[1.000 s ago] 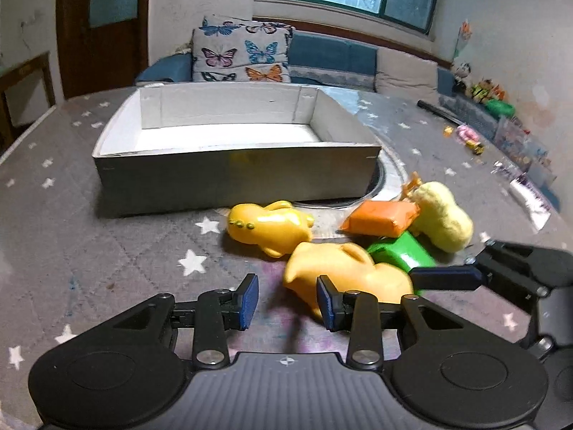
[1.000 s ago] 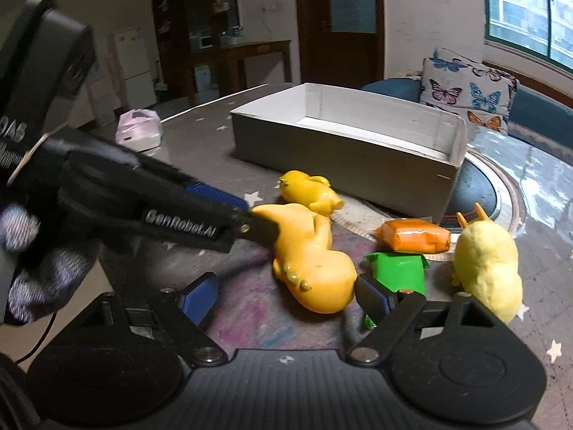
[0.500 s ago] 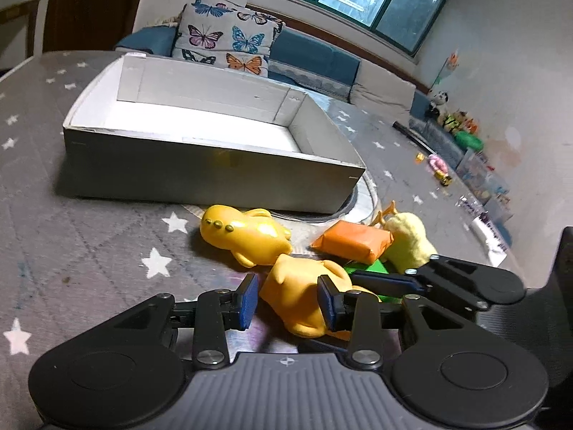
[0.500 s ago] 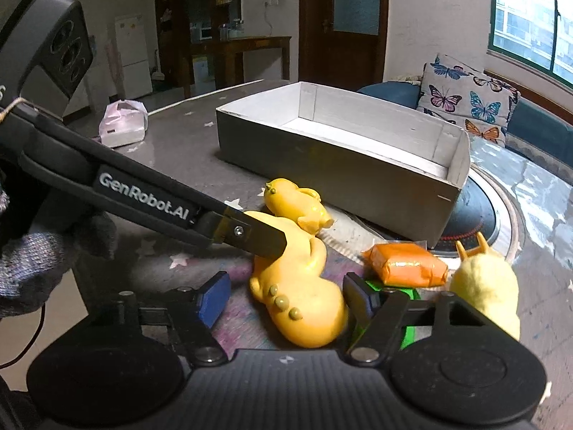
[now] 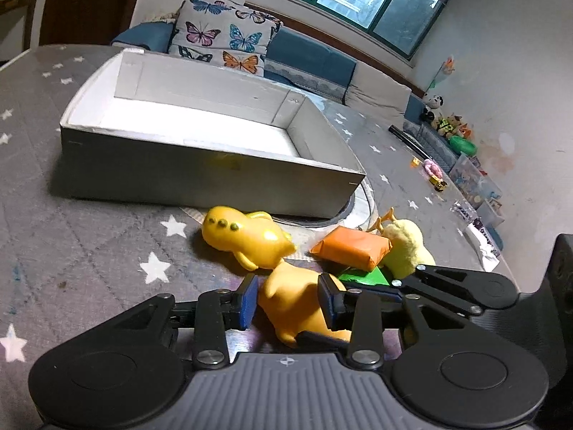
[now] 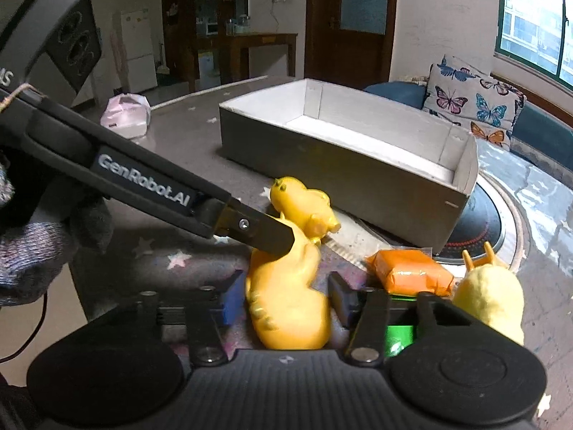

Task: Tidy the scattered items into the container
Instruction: 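Close both grippers together around the large yellow rubber toy, then lift the large yellow toy with both grippers and carry it over the white box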

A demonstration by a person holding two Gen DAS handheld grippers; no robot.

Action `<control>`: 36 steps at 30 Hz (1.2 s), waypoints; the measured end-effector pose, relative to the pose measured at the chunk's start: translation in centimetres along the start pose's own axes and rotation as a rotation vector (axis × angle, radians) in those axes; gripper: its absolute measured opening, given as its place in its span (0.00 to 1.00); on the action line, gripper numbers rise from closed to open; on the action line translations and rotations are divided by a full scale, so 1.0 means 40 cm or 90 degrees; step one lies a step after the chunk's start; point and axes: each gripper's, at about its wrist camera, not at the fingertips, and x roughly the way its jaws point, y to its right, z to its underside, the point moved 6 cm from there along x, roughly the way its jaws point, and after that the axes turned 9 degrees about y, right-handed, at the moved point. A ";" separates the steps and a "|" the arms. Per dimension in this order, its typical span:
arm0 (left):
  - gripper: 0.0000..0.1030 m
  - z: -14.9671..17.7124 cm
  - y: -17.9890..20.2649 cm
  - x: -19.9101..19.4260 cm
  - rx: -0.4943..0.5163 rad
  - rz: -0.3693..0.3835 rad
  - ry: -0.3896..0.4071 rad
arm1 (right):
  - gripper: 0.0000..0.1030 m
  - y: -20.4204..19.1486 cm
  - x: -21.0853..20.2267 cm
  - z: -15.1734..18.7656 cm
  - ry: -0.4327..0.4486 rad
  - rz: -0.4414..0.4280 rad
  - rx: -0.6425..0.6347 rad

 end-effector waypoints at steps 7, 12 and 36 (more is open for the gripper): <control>0.33 0.002 -0.005 0.001 -0.003 -0.004 -0.006 | 0.39 0.002 0.000 0.001 0.000 -0.004 0.004; 0.35 0.005 -0.012 0.001 -0.016 -0.003 -0.004 | 0.43 -0.004 0.005 0.000 -0.005 -0.005 -0.005; 0.38 -0.152 0.048 -0.017 -0.015 0.038 0.062 | 0.41 0.044 -0.037 -0.115 0.070 0.050 -0.006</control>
